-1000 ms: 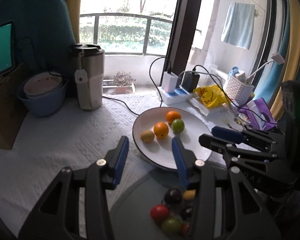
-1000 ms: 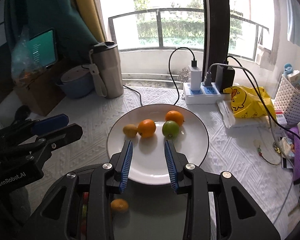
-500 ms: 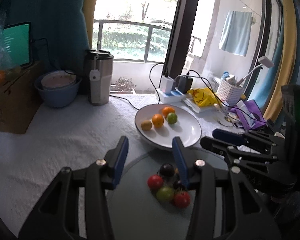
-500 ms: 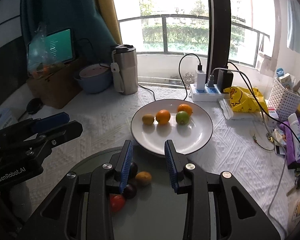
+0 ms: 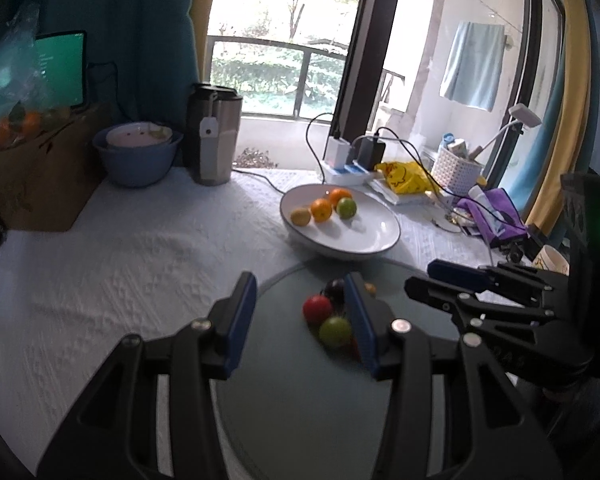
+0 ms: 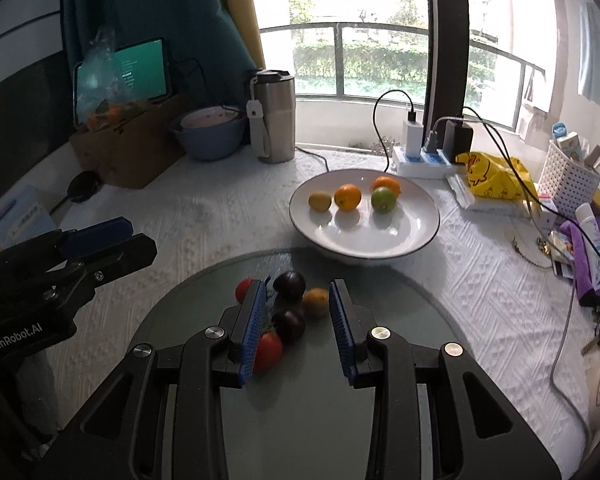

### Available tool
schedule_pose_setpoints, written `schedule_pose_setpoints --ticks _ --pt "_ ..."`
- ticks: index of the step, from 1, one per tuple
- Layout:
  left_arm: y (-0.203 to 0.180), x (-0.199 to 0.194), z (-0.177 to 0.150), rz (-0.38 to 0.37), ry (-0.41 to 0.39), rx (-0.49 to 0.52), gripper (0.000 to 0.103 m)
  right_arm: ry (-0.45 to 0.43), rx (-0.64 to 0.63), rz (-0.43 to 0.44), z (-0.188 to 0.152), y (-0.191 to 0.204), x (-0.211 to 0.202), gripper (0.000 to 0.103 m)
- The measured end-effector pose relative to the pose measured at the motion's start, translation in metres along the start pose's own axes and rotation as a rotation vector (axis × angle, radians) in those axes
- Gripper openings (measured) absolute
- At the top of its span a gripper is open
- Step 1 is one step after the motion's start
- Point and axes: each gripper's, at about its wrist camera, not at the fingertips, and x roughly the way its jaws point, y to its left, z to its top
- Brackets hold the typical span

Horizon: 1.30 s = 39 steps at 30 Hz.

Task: Organize fruits
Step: 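Move both open tools back over the remaining fruits on the tray, then grasp the red tomato with the right tool while the left tool grasps the green apple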

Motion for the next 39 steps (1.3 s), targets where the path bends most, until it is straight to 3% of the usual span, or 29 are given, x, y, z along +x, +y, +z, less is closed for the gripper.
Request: schedule_pose_setpoints --ticks 8,16,21,24,26,39 --pt "0.008 0.003 -0.029 0.01 0.055 -0.034 0.048 0.086 0.011 0.028 -0.032 0.004 0.014 0.037" --pt "0.016 0.012 -0.043 0.023 0.097 -0.054 0.05 0.139 0.009 0.069 -0.04 0.014 0.035 0.041" --pt "0.021 0.019 -0.046 0.022 0.113 -0.07 0.058 0.167 -0.005 0.08 -0.04 0.018 0.05 0.041" --pt "0.021 0.023 -0.046 0.023 0.122 -0.068 0.06 0.176 -0.013 0.079 -0.038 0.019 0.057 0.04" --pt "0.019 0.027 -0.046 0.021 0.131 -0.064 0.061 0.176 -0.02 0.089 -0.036 0.017 0.058 0.031" --pt "-0.014 0.065 -0.034 -0.007 0.194 0.009 0.061 0.152 0.01 0.095 -0.034 -0.016 0.047 0.031"
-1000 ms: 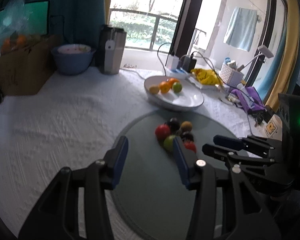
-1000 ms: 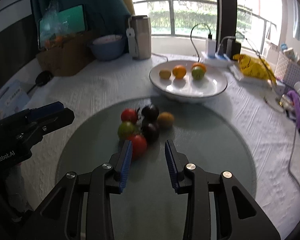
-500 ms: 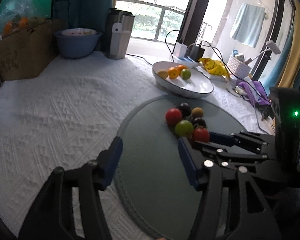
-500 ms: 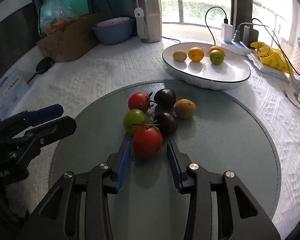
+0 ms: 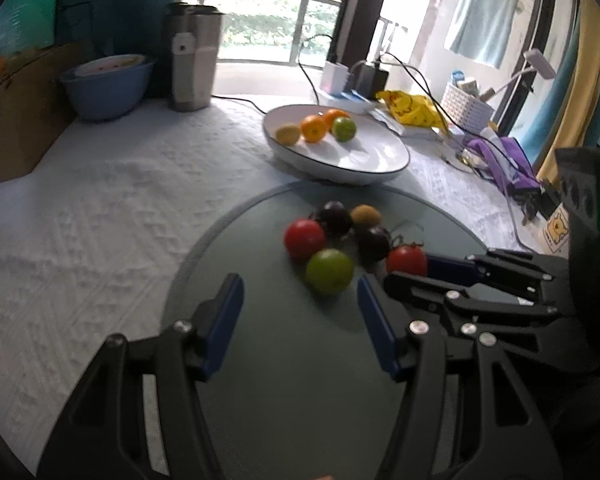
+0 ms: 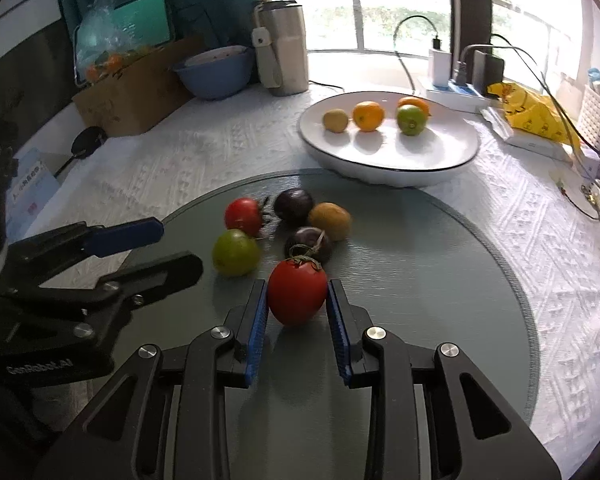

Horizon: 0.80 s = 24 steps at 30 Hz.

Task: Organize fruits
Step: 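Grasp the red tomato with the right tool while the left tool grasps the green apple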

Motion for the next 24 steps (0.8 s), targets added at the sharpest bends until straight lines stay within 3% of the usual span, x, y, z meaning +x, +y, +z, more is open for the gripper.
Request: schedule_pose_setpoints --ticks 11,17,24 --pt "-0.017 0.032 0.01 0.019 0.071 0.039 0.06 -0.02 0.054 -0.007 -0.003 -0.029 -0.012 0.031" --pt "-0.023 0.034 0.01 0.023 0.082 0.082 0.03 -0.037 0.061 -0.011 -0.003 -0.035 -0.017 0.031" --pt "-0.029 0.024 0.01 0.009 0.065 0.095 0.029 -0.062 0.067 -0.027 -0.002 -0.041 -0.026 0.031"
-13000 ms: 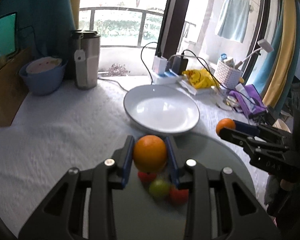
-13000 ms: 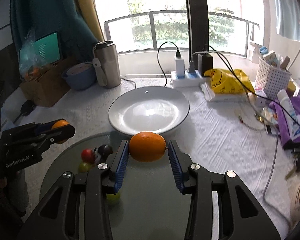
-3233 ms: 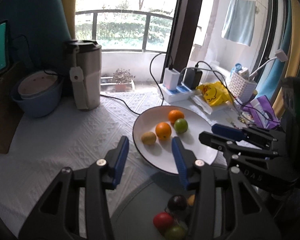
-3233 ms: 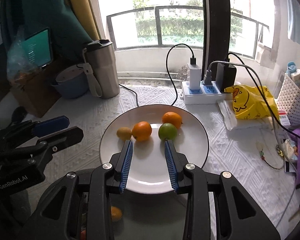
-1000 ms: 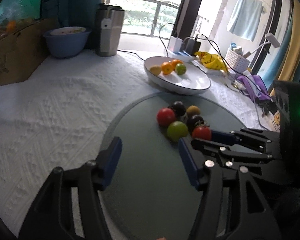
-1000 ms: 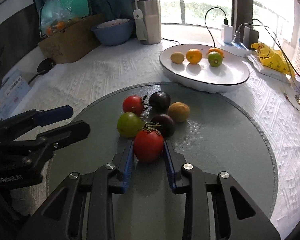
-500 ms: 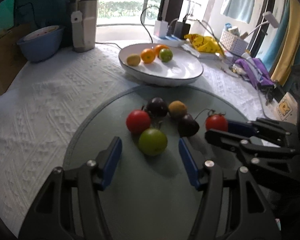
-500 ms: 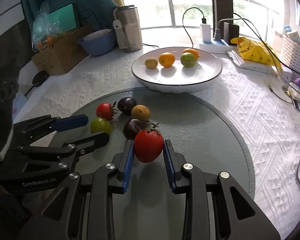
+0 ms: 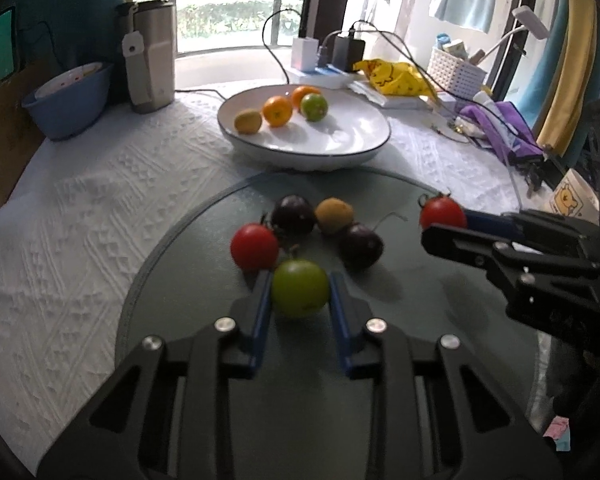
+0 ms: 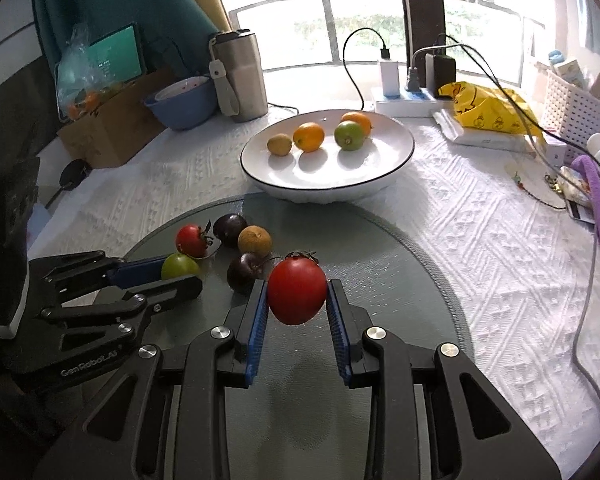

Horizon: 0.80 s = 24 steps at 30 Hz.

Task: Organize fruits
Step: 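Grasp the red tomato with the right tool while the left tool grasps the green apple, then carry the red tomato and green apple onto the white plate and open both tools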

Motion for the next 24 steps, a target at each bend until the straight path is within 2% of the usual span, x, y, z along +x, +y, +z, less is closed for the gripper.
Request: schedule_pose_setpoints --ticks 13,24 --pt "-0.004 -0.036 0.02 -0.008 -0.09 0.011 0.029 -0.059 -0.009 -0.022 0.013 -0.002 -0.024 0.031" --pt "0.0 -0.042 0.055 -0.005 -0.148 0.028 0.029 -0.094 -0.015 -0.04 0.039 -0.013 -0.028 0.031"
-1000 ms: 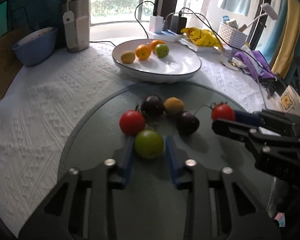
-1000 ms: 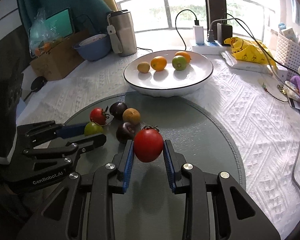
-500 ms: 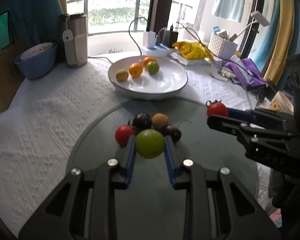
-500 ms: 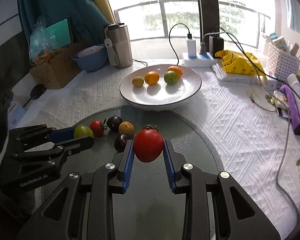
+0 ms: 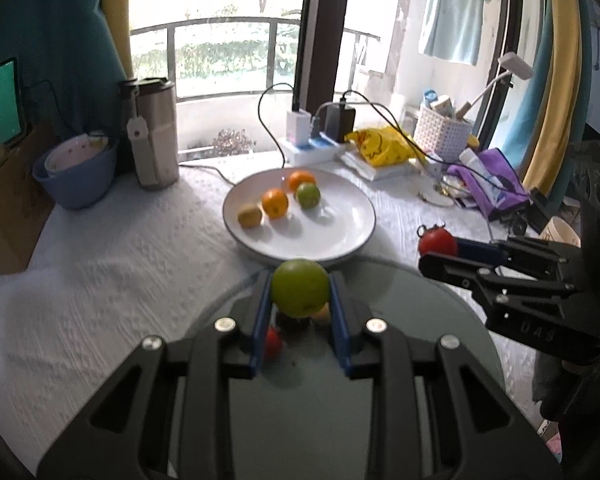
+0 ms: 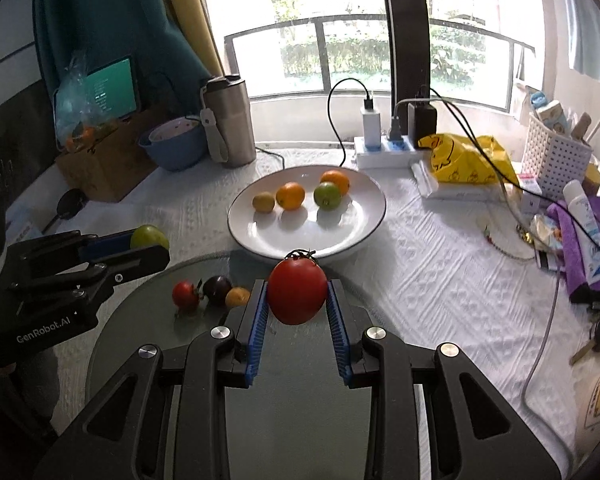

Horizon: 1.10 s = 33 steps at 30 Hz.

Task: Organize fruits
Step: 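Carry the red tomato and green apple onto the white plate and open both tools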

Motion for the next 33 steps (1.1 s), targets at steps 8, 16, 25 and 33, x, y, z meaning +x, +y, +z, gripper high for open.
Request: schedule_pose_setpoints --ticks 8,16,25,33 --pt "0.007 0.017 0.022 -0.009 -0.015 -0.003 0.029 -0.013 -0.003 -0.022 0.024 -0.017 0.013 0.031" --pt "0.016 0.043 0.039 -0.037 -0.019 -0.013 0.029 -0.027 -0.022 -0.05 0.045 -0.03 0.025 0.032" --pt "0.029 0.073 0.048 -0.045 -0.003 -0.041 0.029 -0.006 -0.027 -0.059 0.061 -0.042 0.054 0.032" --pt "0.039 0.104 0.048 -0.047 0.039 -0.057 0.029 0.026 -0.013 -0.051 0.068 -0.049 0.088 0.032"
